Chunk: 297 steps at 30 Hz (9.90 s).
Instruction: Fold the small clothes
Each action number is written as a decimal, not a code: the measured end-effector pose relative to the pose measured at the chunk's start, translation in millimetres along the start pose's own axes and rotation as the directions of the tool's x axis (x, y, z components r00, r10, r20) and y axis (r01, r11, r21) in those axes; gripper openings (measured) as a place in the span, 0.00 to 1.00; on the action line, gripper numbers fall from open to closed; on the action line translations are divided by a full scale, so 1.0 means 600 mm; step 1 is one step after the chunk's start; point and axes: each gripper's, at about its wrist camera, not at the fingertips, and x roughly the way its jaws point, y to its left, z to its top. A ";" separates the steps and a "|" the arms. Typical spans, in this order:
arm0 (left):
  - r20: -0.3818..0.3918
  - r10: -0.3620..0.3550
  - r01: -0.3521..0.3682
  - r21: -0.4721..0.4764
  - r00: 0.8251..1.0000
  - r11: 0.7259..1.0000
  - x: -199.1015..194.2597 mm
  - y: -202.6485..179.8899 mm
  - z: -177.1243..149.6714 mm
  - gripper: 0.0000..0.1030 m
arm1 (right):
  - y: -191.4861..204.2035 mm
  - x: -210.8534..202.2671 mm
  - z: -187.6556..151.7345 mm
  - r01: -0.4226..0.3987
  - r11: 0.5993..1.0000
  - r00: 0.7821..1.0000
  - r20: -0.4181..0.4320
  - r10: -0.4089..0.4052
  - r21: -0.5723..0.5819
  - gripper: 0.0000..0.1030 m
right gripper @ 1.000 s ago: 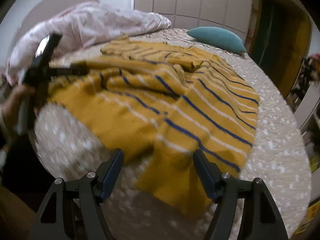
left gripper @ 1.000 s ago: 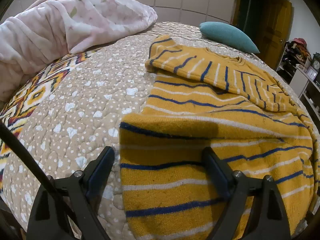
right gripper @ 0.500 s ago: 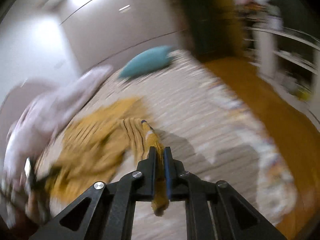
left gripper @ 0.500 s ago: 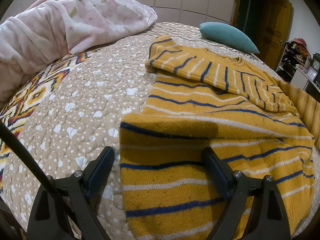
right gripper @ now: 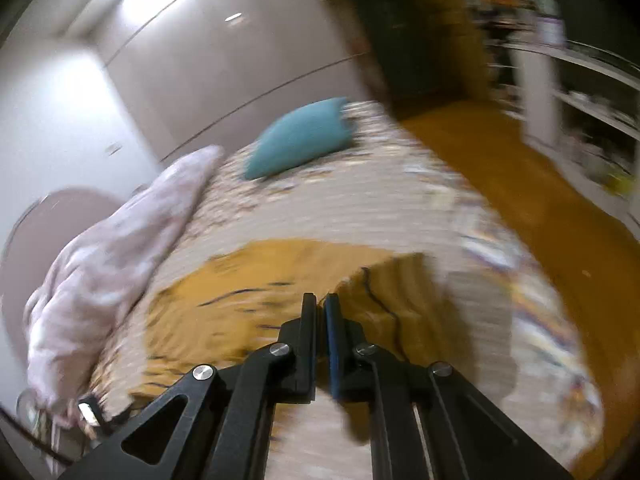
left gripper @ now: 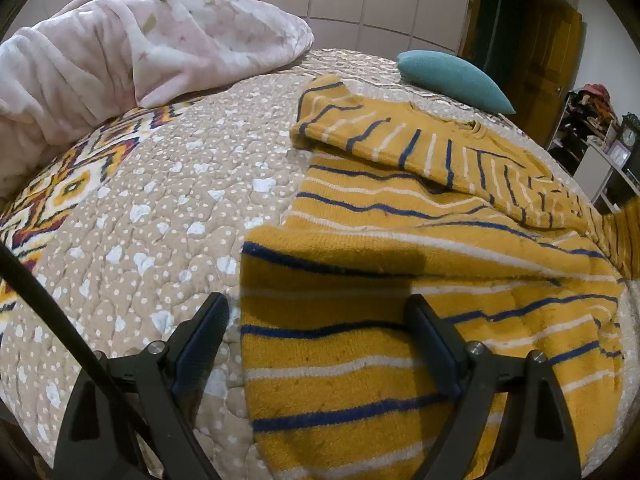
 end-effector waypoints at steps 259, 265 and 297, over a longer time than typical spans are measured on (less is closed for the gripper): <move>-0.149 -0.293 0.206 -0.426 0.945 0.881 0.100 0.045 0.179 0.13 | -0.057 0.358 -0.129 -0.207 0.885 0.952 -0.124 0.281 0.416 0.19; -0.165 -0.317 0.240 -0.369 0.934 0.898 0.011 0.040 0.133 0.13 | -0.043 0.274 -0.154 -0.267 0.889 0.930 -0.143 0.339 0.372 0.17; -0.118 -0.181 0.151 -0.227 0.976 0.962 0.157 0.012 0.202 0.63 | -0.020 0.395 -0.088 -0.073 0.994 0.980 -0.178 0.085 0.076 0.13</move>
